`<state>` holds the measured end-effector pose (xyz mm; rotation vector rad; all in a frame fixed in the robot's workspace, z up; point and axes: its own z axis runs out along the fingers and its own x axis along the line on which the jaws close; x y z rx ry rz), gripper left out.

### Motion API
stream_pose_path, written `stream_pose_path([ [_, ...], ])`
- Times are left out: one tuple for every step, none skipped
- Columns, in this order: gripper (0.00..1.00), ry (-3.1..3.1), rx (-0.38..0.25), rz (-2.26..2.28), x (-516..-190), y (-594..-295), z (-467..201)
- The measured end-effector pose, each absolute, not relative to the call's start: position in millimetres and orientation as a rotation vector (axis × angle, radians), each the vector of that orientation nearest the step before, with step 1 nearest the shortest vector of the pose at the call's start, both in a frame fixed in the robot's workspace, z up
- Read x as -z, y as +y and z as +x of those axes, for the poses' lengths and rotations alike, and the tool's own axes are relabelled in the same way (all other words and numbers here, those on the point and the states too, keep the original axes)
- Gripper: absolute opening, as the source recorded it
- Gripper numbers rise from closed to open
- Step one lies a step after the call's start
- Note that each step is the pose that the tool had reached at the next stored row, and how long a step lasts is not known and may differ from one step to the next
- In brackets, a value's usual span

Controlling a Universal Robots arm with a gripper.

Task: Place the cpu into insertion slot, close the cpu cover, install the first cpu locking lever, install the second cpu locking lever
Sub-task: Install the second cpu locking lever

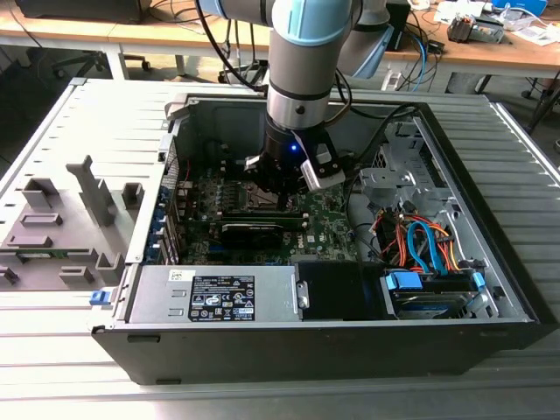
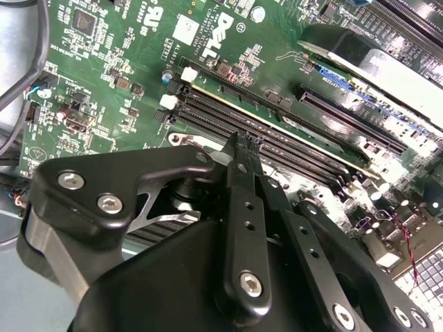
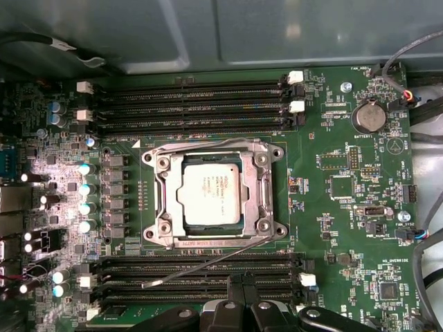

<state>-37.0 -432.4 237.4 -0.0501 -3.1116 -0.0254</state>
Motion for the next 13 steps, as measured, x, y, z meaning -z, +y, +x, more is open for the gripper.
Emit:
stream_pose_path([
  [0.11,-3.112,0.025,-0.050,-237.2,-432.4,-37.0],
  [0.11,-3.112,0.025,-0.050,-237.0,-432.4,-37.0],
  [0.11,-3.112,0.025,-0.050,-235.8,-432.4,-37.0],
  [0.11,-3.112,0.025,-0.050,-234.3,-432.4,-37.0],
  [0.11,-3.112,0.025,-0.050,-234.2,-432.4,-37.0],
  [0.11,-3.112,0.025,-0.050,-234.0,-432.4,-37.0],
  [0.11,-3.112,0.025,-0.050,-233.8,-432.4,-37.0],
  [0.11,-3.112,0.025,-0.050,-233.6,-432.4,-37.0],
  [0.11,-3.112,0.025,-0.050,-233.3,-432.4,-37.0],
  [0.11,-3.112,0.025,-0.050,-233.0,-432.4,-37.0],
  [0.11,-3.112,0.025,-0.050,-232.9,-432.4,-37.0],
  [0.11,-3.112,0.025,-0.050,-232.7,-432.4,-37.0],
  [0.11,-3.112,0.025,-0.050,-232.5,-432.4,-37.0],
])
